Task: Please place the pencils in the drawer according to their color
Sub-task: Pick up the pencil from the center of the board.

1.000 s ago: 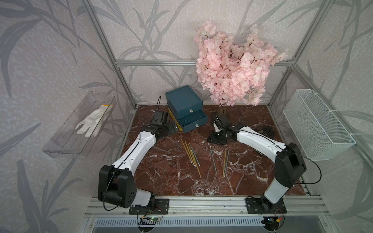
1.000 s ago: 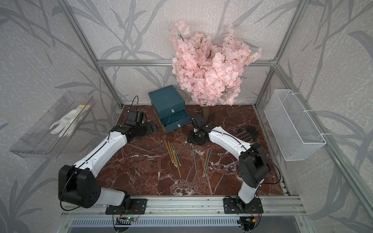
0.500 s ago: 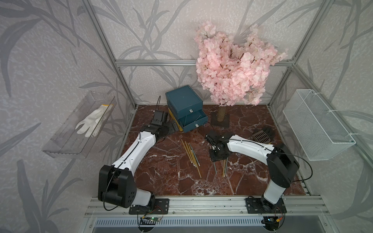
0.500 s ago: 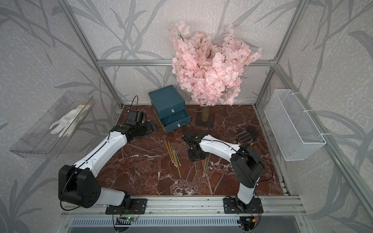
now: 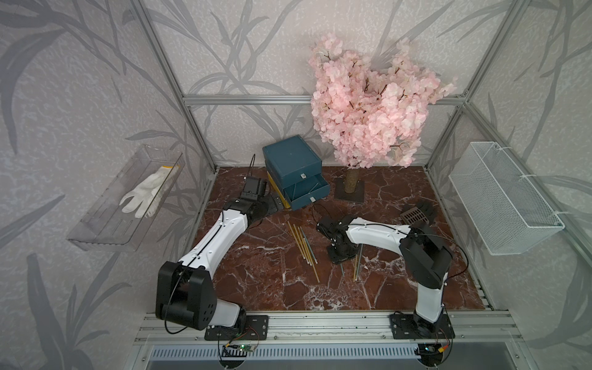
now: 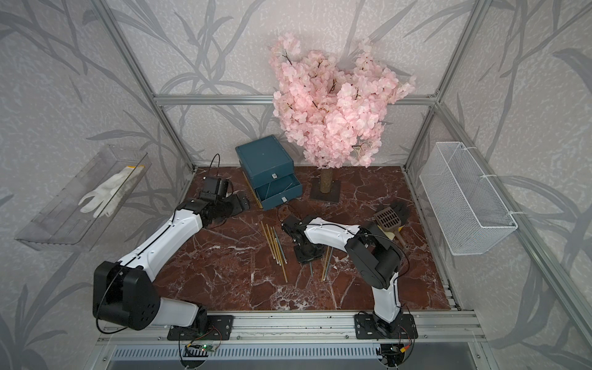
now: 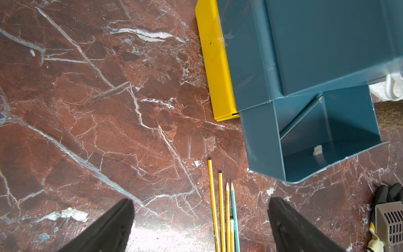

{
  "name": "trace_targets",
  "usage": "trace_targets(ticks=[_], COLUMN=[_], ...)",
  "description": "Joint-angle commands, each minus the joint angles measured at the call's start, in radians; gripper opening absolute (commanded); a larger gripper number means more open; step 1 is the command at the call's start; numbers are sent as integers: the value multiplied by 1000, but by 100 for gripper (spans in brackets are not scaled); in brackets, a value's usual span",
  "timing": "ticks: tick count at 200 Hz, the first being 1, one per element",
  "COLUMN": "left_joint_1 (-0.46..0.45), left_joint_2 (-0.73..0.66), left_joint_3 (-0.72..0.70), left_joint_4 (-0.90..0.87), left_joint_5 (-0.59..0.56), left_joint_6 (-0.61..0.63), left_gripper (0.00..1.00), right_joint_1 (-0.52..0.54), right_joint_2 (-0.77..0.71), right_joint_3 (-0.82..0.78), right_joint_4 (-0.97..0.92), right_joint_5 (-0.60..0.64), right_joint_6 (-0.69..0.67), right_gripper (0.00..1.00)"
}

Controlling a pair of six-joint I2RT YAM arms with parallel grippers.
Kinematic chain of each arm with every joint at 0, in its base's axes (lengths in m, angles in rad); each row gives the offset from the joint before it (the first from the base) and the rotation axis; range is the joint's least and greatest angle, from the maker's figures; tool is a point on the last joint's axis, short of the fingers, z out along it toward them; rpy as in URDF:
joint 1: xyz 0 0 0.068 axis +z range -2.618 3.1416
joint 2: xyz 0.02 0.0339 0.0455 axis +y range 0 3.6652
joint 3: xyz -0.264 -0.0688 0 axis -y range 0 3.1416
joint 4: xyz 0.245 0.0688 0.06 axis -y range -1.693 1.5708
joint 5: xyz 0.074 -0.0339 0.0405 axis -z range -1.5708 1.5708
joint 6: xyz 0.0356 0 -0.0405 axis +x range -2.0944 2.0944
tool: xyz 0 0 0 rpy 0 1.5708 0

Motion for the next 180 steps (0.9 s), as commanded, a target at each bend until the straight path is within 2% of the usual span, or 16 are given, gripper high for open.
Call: trace_targets(ticks=[1,53,101,121,151,180], left_joint_1=[2,2,2,2,2,2], left_joint_2=[-11,-11,-14,-16,-18,-19], left_joint_3=[-10,-10,-6,-5,-4,-2], left_joint_4=[6,7,6,4,2,1], left_joint_5=[-5,-6,-8,-8,-11,-11], left_joint_6=[2,-1,-1,-2,0,2], left_gripper=[100,100,100,100,100,100], right_joint_1=[4,6,5,4,-15,-51], right_joint_2=[32,59,67,68,35,-63], right_joint_3=[-2,-53,-76,-88,-125,-169], right_joint_4=[-15,13,33,44,87,140], right_joint_5=[26,13,-28,-62,-157,-239], right_joint_6=[-4,12,27,32,42,66], right_gripper=[36,28,12,0,0,0])
